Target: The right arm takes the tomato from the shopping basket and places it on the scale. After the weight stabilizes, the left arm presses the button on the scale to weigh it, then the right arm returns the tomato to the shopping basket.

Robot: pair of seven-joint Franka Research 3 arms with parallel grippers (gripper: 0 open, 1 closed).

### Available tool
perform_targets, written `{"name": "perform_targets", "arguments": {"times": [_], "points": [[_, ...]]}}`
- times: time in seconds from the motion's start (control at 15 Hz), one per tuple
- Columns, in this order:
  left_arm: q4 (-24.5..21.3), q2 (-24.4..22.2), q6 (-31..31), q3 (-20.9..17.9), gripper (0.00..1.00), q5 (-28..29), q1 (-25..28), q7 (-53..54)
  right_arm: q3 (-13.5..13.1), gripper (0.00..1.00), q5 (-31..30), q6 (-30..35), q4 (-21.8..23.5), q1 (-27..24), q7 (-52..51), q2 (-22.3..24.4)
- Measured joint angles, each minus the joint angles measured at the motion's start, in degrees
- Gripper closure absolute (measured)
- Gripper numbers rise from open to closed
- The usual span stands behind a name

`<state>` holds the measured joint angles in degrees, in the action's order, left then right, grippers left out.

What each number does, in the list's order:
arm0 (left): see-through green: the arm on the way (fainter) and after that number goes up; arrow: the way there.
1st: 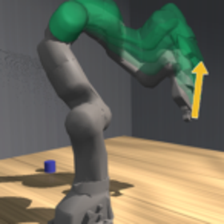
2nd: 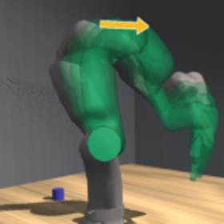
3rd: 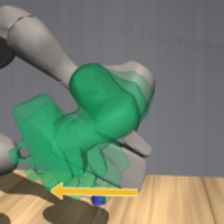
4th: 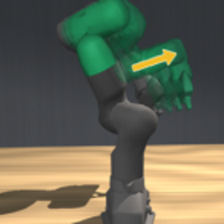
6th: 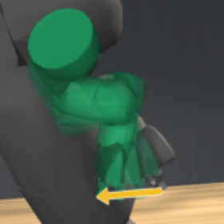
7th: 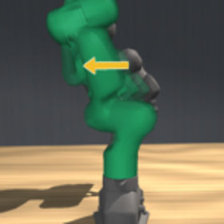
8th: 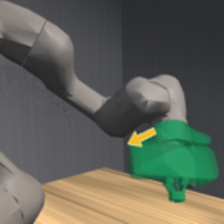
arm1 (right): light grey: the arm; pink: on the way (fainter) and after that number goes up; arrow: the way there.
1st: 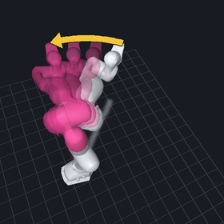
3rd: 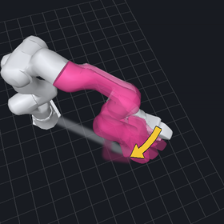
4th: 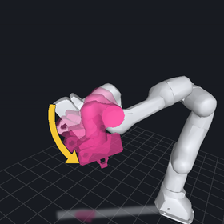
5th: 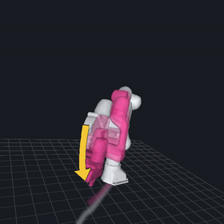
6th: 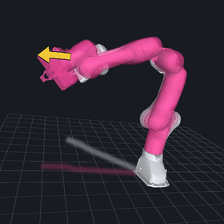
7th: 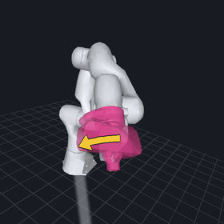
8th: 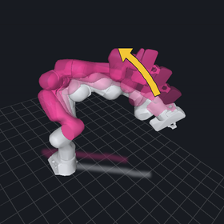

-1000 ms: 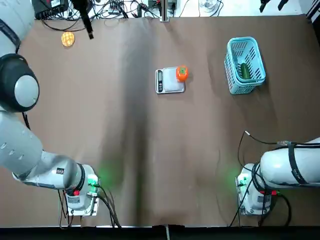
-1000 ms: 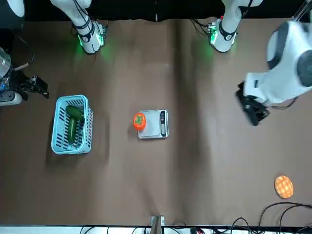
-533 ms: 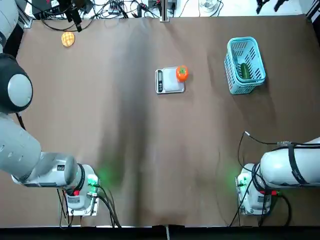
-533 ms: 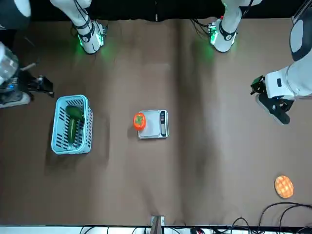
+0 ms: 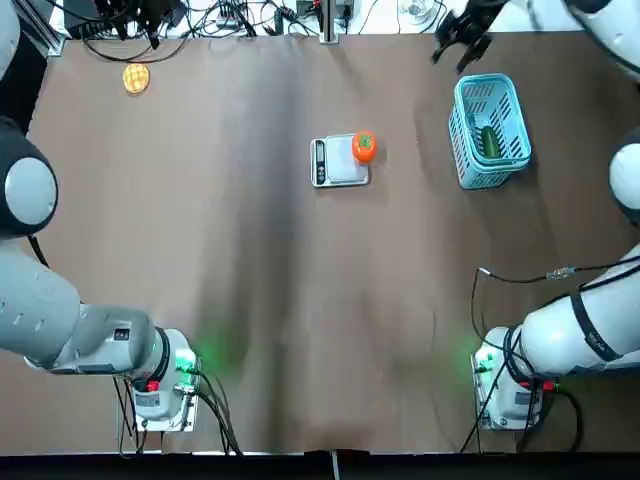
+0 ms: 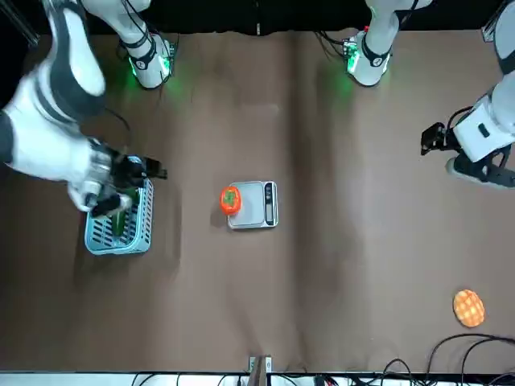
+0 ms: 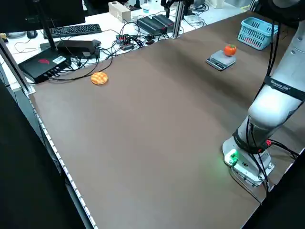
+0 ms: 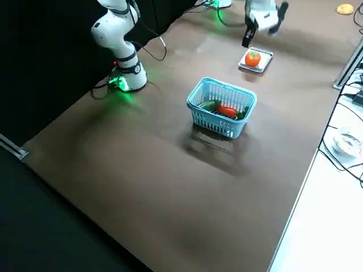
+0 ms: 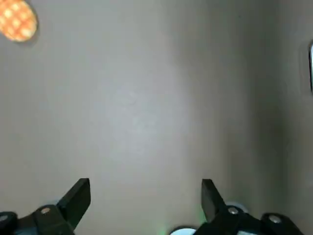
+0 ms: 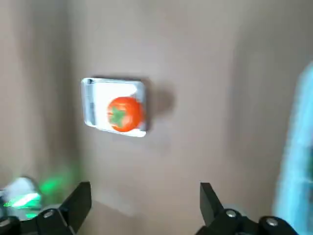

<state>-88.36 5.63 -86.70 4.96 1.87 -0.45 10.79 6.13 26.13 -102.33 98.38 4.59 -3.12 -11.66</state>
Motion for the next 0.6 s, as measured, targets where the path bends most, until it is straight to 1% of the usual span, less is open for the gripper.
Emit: {"name": "perform_targets", "arguments": {"times": [0.13,0.2,0.47,0.6], "points": [[0.0,-0.9,0.3,0.0,0.00,0.0,0.1,-5.1,0.1,0.02,9.5,-4.8,4.3,1.7,-2.6,-2.7],[0.0,-1.4,0.3,0.1,0.00,0.0,0.0,-9.4,0.1,0.02,15.7,-9.1,7.4,3.2,-8.8,-5.5],[0.1,-3.6,2.4,0.0,0.00,0.0,0.1,-12.6,0.0,0.02,27.0,-13.4,9.0,4.7,-20.2,-11.6],[0.1,-4.2,3.8,0.0,0.00,0.0,0.4,-13.5,0.0,0.02,30.8,-17.0,9.3,6.1,-24.9,-14.3]]}}
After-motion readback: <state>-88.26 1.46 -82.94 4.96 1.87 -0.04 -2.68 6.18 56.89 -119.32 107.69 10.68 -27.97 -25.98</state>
